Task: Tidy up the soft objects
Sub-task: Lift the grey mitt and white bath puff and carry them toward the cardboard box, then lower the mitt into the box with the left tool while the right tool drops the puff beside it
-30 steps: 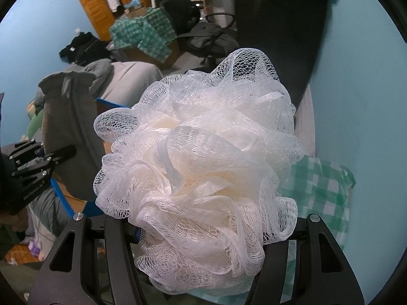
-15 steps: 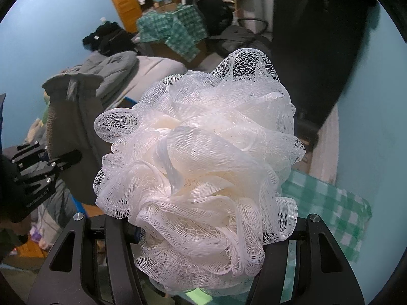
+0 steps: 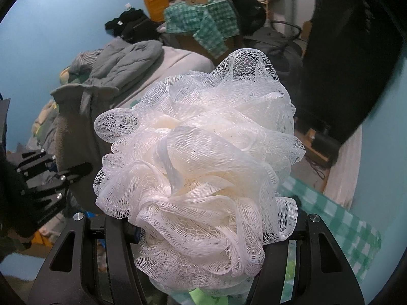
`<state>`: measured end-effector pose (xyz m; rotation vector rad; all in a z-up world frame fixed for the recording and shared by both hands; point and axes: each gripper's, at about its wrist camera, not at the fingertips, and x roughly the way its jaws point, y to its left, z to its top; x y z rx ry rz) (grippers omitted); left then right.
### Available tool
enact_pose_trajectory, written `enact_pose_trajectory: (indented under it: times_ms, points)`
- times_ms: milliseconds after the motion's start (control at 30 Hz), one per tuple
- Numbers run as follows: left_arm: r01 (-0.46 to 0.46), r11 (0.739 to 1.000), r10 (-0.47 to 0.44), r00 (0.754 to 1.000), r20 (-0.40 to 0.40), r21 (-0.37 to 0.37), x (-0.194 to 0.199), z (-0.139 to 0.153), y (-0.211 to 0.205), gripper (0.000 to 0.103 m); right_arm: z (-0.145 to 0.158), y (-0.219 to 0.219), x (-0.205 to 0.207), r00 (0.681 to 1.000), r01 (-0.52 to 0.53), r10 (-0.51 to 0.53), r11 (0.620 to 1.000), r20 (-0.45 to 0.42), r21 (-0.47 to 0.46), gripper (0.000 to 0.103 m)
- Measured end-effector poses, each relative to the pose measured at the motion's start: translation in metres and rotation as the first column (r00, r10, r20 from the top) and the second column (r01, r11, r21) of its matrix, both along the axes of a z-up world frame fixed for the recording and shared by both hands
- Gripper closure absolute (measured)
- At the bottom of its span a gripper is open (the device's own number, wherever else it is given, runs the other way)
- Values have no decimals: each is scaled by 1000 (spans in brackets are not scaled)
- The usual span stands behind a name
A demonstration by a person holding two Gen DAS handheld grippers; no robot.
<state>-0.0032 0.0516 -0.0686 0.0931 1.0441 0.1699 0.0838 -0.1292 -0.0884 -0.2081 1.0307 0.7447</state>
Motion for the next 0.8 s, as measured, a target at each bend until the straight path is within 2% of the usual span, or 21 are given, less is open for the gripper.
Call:
enact_pose_trajectory:
  times_ms: [500, 800]
  points:
    - [-12, 1000, 14, 998, -57, 22, 4, -32, 34, 87, -33, 89, 15, 995, -89, 87, 995, -50, -36, 44]
    - [-38, 999, 37, 995, -93, -8, 12, -52, 52, 87, -57, 111, 25, 992, -95, 90, 994, -90, -60, 44]
